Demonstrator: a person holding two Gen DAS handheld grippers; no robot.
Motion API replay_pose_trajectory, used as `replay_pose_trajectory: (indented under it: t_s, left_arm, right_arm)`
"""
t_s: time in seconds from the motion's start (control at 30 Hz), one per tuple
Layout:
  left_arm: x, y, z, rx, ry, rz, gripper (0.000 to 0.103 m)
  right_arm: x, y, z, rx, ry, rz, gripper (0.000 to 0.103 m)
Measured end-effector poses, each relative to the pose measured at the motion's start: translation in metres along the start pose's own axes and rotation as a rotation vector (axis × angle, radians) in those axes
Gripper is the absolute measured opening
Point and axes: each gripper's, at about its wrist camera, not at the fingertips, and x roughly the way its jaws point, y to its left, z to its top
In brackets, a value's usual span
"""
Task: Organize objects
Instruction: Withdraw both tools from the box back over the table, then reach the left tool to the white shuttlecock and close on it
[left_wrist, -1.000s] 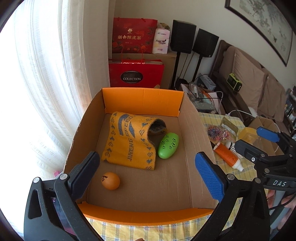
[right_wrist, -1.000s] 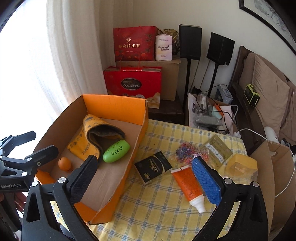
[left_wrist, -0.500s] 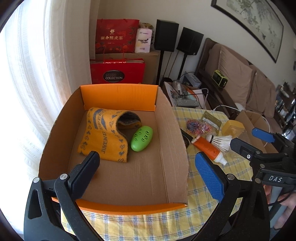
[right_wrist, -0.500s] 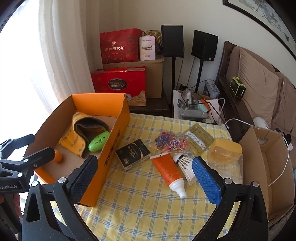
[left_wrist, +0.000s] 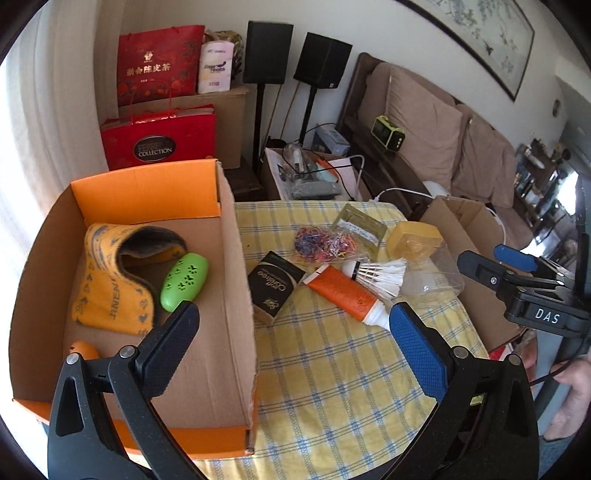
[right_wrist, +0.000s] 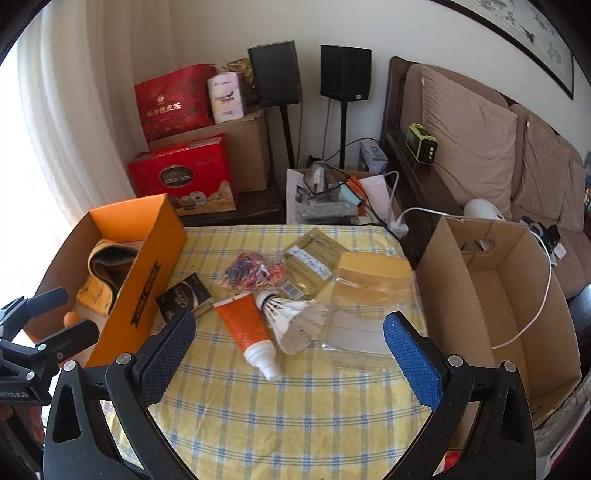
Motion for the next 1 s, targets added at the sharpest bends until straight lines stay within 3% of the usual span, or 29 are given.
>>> replay_pose_trajectory:
  t_s: [0.27, 0.43, 0.47, 0.53, 0.6, 0.7, 1.0]
  left_arm:
    - [0.03, -0.032, 0.013, 0.008, 0.034, -0.061, 0.102]
    - [0.052, -0.047, 0.021, 0.008, 0.07, -0.085, 0.094]
    - [0.056, -0.05, 0.021, 0.003, 0.074, -0.092, 0.092]
    - [0.064, -0.055, 0.024, -0.005, 0.085, -0.109, 0.077]
    - [0.072, -0.062, 0.026, -0.005, 0.099, -0.122, 0.067]
    - [0.087, -0.073, 0.031, 0.012, 0.124, -0.131, 0.058]
    - [0.122, -0.088, 0.03, 0.041, 0.185, -0.145, 0.055]
  right_arm:
    - [0.009, -0.055, 0.0, 0.089, 0.011, -0.049, 0.103]
    - [0.019, -0.077, -0.003, 0.133, 0.022, -0.05, 0.102]
    - [0.022, -0.082, -0.004, 0.141, 0.026, -0.049, 0.101]
    - [0.028, -0.089, -0.005, 0.159, 0.036, -0.043, 0.096]
    - [0.034, -0.095, -0.007, 0.18, 0.047, -0.035, 0.081]
    - [0.042, -0.104, -0.01, 0.203, 0.063, -0.021, 0.072]
    - [0.053, -0.112, -0.008, 0.2, 0.075, -0.013, 0.063]
